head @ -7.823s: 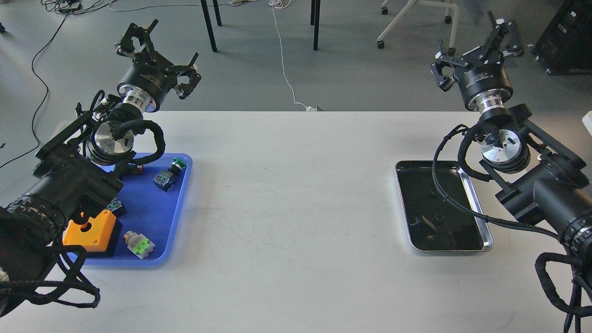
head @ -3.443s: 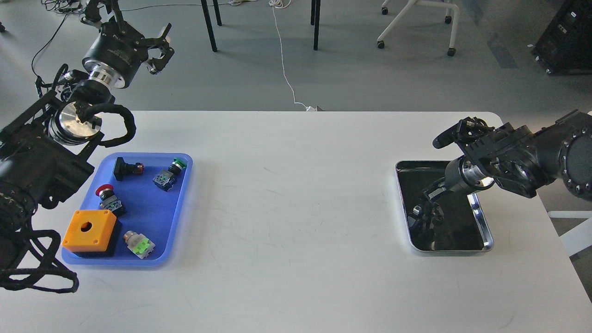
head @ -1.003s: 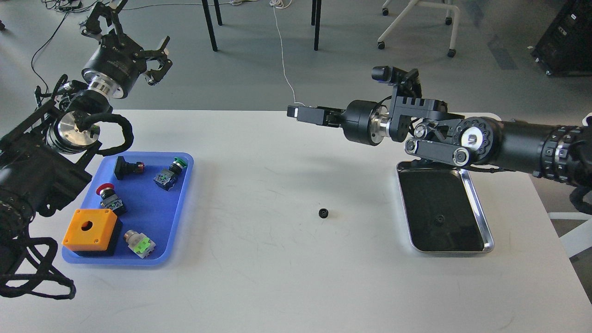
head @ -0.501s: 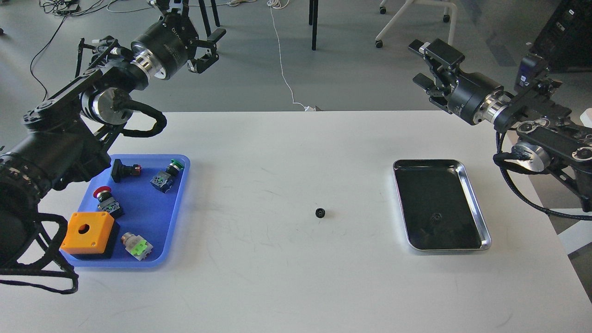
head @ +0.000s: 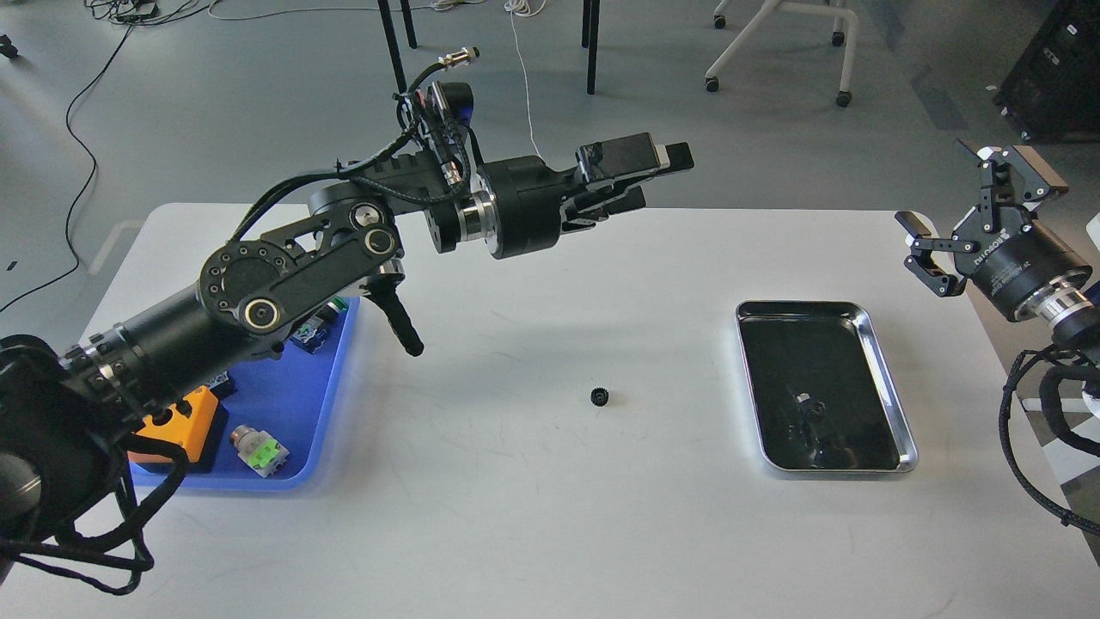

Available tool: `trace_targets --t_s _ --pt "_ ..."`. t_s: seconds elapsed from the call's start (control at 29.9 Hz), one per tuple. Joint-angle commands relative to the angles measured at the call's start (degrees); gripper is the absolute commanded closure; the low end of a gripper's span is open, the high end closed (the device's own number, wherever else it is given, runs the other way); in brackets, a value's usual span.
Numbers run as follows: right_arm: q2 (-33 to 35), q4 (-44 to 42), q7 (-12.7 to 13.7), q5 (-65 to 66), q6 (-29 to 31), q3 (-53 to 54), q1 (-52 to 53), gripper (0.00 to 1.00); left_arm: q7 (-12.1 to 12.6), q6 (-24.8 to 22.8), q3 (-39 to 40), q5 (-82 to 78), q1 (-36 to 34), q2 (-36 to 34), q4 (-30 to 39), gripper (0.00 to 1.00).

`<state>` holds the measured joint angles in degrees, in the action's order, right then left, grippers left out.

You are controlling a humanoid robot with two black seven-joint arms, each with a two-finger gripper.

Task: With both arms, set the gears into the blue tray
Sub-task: 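Retract the right arm and reach the left gripper toward the gear, then close the left gripper on the black gear on the table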

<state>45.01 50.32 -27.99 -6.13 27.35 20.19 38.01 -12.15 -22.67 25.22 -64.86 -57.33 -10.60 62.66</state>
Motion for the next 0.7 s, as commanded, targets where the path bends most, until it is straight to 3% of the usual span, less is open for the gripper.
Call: trace_targets --t_s 0.0,0.33,0.53,0.67 --pt "0.8 -0.1 0.0 -3.4 0.7 0.9 -3.2 0.01 -0.1 4.6 -4.8 -9.7 0.6 2.5 0.5 0.02" --pt "1.2 -0.1 0.0 -4.6 0.7 1.0 -5.8 0.01 -0.2 19.5 -20.5 -41.7 0.9 5.1 -1.0 0.04" --pt "1.3 0.6 0.0 -4.6 0.7 1.0 -5.8 0.01 -0.2 21.0 -26.4 -49.0 1.4 5.8 -8.6 0.09" --pt "1.2 1.5 0.0 -4.5 0.7 1.0 -5.8 0.01 -0.2 23.0 -28.5 -49.0 2.5 6.0 -11.0 0.18"
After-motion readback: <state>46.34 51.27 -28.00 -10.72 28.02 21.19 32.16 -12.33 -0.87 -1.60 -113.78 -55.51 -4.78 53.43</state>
